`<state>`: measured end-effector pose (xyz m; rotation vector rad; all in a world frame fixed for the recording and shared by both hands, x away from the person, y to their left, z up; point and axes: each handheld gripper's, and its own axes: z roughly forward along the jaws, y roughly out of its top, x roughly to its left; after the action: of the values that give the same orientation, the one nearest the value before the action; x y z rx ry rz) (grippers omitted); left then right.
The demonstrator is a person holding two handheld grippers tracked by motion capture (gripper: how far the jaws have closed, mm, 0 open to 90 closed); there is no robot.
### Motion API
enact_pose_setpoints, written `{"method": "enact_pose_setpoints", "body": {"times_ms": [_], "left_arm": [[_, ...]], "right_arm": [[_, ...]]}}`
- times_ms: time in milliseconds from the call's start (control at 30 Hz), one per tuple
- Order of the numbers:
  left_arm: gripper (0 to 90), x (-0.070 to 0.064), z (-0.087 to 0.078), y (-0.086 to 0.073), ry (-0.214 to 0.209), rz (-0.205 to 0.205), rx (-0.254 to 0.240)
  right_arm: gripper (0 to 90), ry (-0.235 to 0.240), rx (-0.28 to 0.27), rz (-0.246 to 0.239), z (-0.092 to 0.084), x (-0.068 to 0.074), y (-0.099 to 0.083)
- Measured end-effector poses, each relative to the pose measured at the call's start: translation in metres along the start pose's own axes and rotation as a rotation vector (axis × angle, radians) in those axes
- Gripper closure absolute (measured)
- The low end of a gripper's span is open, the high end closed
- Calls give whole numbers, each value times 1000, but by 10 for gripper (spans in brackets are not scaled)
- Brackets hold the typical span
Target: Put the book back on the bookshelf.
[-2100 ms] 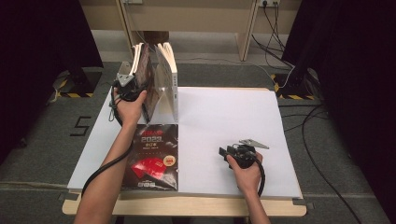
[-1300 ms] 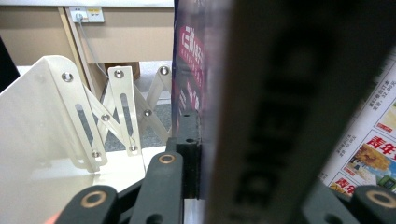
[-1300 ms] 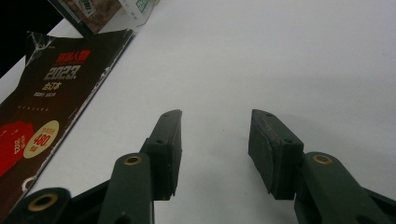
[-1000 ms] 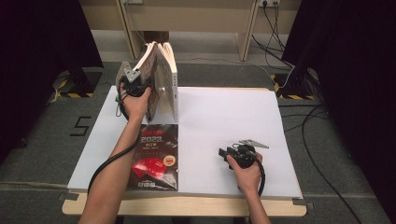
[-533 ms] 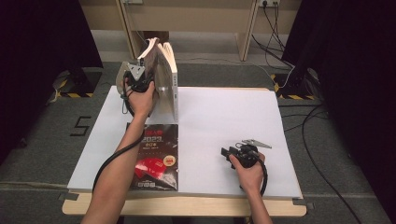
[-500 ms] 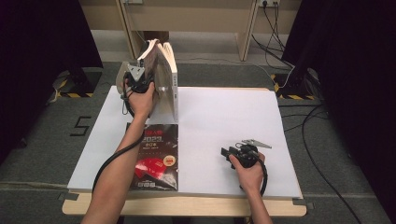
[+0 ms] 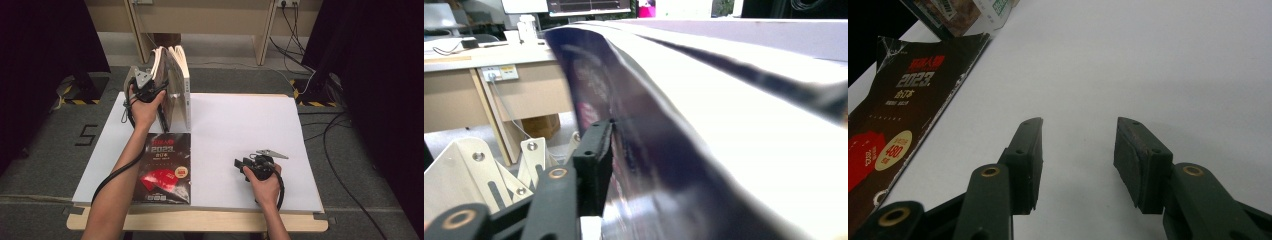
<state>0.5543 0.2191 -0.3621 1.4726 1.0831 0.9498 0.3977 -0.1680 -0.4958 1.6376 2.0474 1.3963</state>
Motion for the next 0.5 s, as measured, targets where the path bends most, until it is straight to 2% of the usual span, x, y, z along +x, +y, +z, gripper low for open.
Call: {"method": "enact_pose_setpoints", "body": {"times_ms": [233,433,500], "left_arm": [[484,-2,-13,0,-32,-3,-3],[489,-8,-26,-4,-78,17,-4],[492,-11,-31,-6,-89,20,-1]], "right_arm": [[551,1,9,3,2,0,-1],[551,1,10,0,2,1,-1],[551,4,17,14,2,2,-1]]}}
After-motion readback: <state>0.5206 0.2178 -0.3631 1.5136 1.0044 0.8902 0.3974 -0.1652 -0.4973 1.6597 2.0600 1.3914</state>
